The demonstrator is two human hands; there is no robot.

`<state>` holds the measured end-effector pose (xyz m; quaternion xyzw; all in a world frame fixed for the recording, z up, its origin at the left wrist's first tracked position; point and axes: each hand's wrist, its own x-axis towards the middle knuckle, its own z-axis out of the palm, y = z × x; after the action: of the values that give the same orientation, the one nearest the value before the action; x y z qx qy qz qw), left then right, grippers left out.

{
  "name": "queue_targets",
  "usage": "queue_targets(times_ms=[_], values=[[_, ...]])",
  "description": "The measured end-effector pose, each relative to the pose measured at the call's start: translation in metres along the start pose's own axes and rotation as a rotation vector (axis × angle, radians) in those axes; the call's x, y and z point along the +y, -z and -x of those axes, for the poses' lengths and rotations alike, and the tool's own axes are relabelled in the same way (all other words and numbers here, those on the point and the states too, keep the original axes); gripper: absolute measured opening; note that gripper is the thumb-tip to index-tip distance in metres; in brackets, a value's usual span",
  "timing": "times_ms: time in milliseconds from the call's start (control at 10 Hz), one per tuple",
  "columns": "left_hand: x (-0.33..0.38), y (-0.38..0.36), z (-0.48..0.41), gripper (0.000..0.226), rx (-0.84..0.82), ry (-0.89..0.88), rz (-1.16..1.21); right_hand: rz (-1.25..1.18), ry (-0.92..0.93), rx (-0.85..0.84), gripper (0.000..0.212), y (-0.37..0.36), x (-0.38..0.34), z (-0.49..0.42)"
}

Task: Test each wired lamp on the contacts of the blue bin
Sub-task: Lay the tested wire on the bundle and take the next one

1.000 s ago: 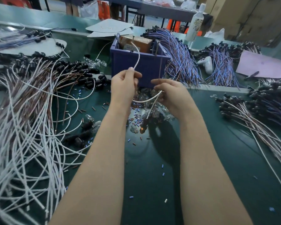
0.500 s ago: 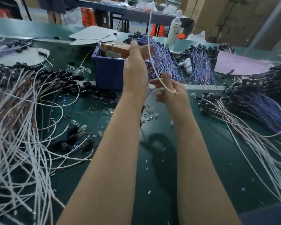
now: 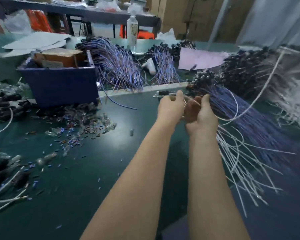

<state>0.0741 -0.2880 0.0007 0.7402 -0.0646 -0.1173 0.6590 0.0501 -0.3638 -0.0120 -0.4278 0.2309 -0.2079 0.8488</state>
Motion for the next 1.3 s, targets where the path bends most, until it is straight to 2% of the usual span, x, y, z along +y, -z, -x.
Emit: queue_targets(times_ms=[100,200,300,400,500,600,700,800,900,1000,1200,1300], values=[[-0.005,-0.027,-0.017,0.029,0.008,0.02,0.249,-0.008,-0.031,0.032,0.031,0.02,-0.002,-0.008],[-0.008,-0.041,-0.032,0.032,0.059,0.07,0.295,0.013,-0.123,0.079,0.043,0.034,-0.002,-0.011],[-0.012,-0.053,-0.045,0.028,0.051,0.174,0.384,-0.262,-0.224,0.057,0.04,0.04,0.0,-0.014],[-0.012,-0.051,-0.055,0.029,0.008,0.216,0.274,-0.604,-0.222,0.076,0.039,0.039,0.006,-0.021],[-0.021,-0.046,-0.062,0.017,0.029,0.209,0.328,-0.664,-0.229,0.114,0.051,0.035,0.012,-0.027],[-0.026,-0.042,-0.063,0.024,0.111,0.25,0.344,-0.645,-0.225,0.121,0.05,0.03,0.015,-0.028],[-0.024,-0.033,-0.058,0.027,0.103,0.165,0.335,-0.557,-0.251,0.097,0.038,0.023,0.02,-0.022],[-0.018,-0.005,-0.048,0.013,0.175,0.033,0.292,-0.418,-0.253,0.044,0.027,0.0,0.026,-0.01],[-0.01,0.036,-0.035,0.011,0.266,-0.079,0.313,-0.255,-0.212,-0.025,0.025,-0.039,0.039,0.004],[-0.004,0.089,-0.016,0.014,0.391,-0.107,0.347,0.0,-0.145,-0.179,0.019,-0.084,0.063,0.021],[-0.01,0.202,0.025,0.011,0.826,-0.182,0.433,0.595,0.084,-0.574,0.012,-0.16,0.13,0.077],[-0.011,0.248,0.044,0.013,0.964,-0.213,0.49,0.812,0.177,-0.76,0.015,-0.193,0.164,0.103]])
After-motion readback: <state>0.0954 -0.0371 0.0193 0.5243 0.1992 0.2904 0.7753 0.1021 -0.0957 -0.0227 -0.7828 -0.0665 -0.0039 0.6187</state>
